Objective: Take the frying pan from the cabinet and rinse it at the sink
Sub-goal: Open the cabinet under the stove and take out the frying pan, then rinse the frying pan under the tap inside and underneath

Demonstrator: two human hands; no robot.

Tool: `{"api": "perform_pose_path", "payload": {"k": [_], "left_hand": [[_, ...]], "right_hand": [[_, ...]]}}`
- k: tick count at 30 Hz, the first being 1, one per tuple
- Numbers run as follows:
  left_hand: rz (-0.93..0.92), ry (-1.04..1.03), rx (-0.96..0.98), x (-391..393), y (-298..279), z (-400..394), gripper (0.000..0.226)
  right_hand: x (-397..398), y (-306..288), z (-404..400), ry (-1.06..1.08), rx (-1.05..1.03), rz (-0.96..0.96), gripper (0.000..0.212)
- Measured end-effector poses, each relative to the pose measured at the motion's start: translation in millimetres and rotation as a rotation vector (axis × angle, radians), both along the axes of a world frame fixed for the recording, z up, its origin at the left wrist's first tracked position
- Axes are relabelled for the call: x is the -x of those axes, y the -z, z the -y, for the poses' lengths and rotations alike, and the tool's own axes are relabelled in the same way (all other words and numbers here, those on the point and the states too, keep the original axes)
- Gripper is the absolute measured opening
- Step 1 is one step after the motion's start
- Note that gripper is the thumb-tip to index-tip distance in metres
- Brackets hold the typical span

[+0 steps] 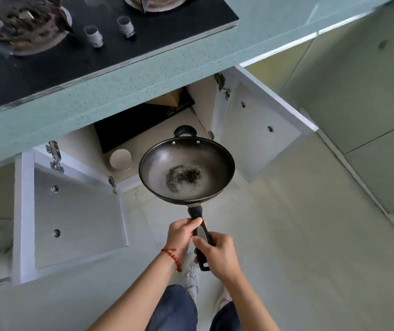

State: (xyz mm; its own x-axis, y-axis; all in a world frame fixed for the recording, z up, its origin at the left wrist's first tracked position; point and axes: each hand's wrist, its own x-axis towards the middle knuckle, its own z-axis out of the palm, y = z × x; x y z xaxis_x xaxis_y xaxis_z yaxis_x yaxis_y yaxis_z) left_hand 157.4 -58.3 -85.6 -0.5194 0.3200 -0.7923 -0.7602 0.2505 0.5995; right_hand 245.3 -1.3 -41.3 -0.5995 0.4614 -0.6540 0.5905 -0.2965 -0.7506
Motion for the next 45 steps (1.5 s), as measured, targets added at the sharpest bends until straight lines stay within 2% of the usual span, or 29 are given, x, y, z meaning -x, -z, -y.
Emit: {"api": "perform_pose_path", "payload": {"k": [10, 17, 25, 29, 33, 37, 40, 43, 45], "left_hand": [[0.020, 0.212, 0.011, -102, -23, 4, 0.018], [0.029, 0.377, 0.001, -191, -30, -5, 0.017], [0.062, 0.601, -0.026, -279, -43, -44, 0.029], [0.052, 0.716, -0.083, -307, -57, -84, 0.020], [0.043, 0.801, -0.149, -320, -70, -140, 0.025], [0.023, 0.872, -0.230, -325, -84, -212, 0.025], [-0.002, 0.921, -0.293, -322, -98, -269, 0.029], [-0.043, 0.972, -0.348, -317, -113, -321, 0.021], [-0.059, 0.998, -0.380, -315, -125, -352, 0.025]], "right_hand": [[-108, -25, 25, 0.271, 0.083, -0.014, 0.030], [-200, -32, 32, 0.441, 0.062, 0.015, 0.022], [-288, -51, 18, 0.682, 0.034, 0.010, 0.018], [-312, -62, -8, 0.806, -0.030, 0.022, 0.021], [-323, -73, -52, 0.889, -0.115, 0.024, 0.026], [-326, -89, -113, 0.954, -0.181, -0.001, 0.021], [-324, -104, -164, 1.001, -0.231, -0.051, 0.029], [-318, -119, -209, 1.038, -0.300, -0.084, 0.031], [-315, -128, -236, 1.065, -0.337, -0.106, 0.030]]}}
